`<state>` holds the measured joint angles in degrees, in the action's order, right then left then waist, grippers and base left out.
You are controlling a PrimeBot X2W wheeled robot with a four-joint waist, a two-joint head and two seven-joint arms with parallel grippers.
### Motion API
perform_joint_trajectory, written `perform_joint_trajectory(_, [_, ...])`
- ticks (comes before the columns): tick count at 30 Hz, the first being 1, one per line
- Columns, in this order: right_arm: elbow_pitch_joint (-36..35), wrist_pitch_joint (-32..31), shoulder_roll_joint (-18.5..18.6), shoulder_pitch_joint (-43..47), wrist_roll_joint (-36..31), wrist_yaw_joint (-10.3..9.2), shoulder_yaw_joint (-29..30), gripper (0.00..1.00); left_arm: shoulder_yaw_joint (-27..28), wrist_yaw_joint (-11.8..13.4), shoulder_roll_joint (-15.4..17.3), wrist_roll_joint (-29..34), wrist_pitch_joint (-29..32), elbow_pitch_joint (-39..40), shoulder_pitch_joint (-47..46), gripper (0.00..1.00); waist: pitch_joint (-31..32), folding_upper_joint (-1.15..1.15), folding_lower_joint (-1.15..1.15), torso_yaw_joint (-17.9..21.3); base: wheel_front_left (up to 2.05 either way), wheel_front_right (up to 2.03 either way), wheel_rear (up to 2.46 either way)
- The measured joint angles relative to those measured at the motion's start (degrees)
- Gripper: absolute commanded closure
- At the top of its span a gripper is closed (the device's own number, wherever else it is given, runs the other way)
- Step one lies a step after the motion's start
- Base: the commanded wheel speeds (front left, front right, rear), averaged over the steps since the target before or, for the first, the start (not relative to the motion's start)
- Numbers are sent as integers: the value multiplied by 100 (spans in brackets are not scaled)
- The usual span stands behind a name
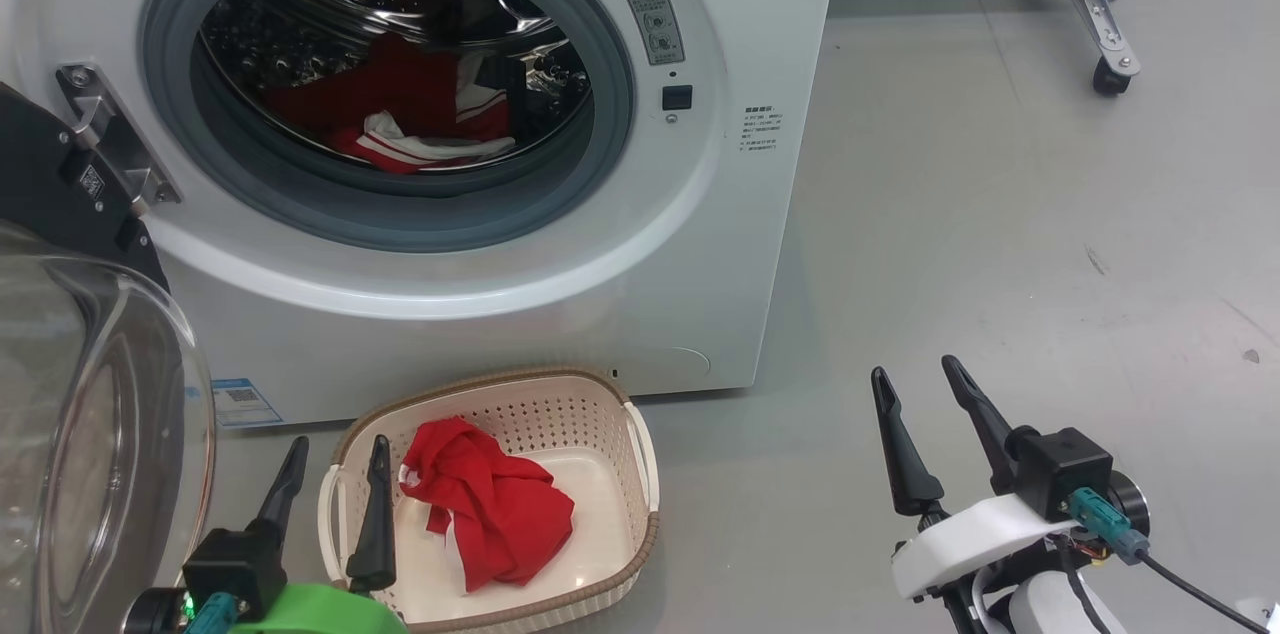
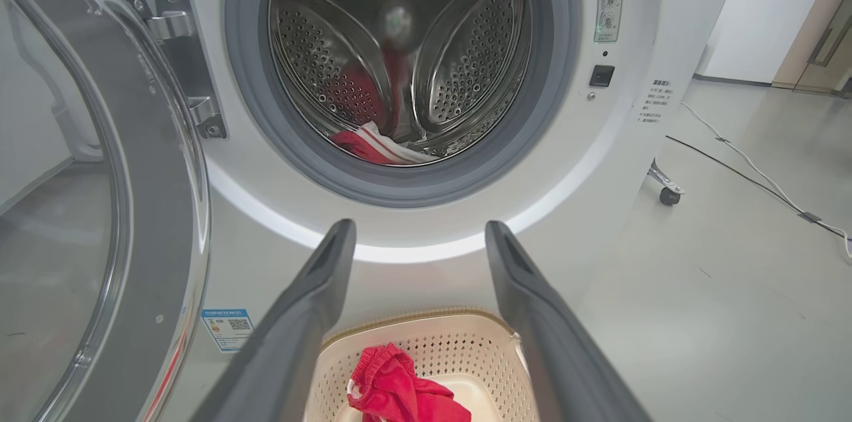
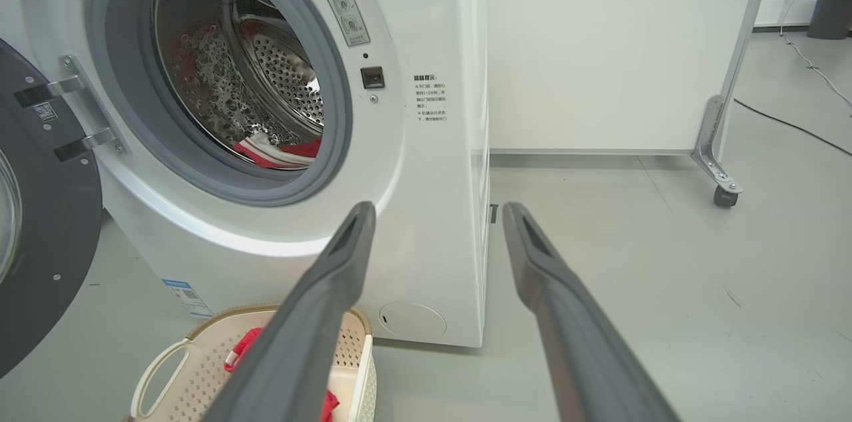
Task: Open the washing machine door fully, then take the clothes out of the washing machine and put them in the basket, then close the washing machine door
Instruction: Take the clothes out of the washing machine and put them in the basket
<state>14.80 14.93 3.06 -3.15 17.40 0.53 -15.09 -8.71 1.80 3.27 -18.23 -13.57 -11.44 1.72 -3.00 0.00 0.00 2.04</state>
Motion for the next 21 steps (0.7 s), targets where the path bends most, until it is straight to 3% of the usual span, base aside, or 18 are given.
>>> perform_joint_trajectory(21, [-107, 0, -22, 23, -43, 42, 20, 0, -47, 122, 0, -40, 227, 571, 244, 0, -45, 0, 0, 15, 0, 0, 0])
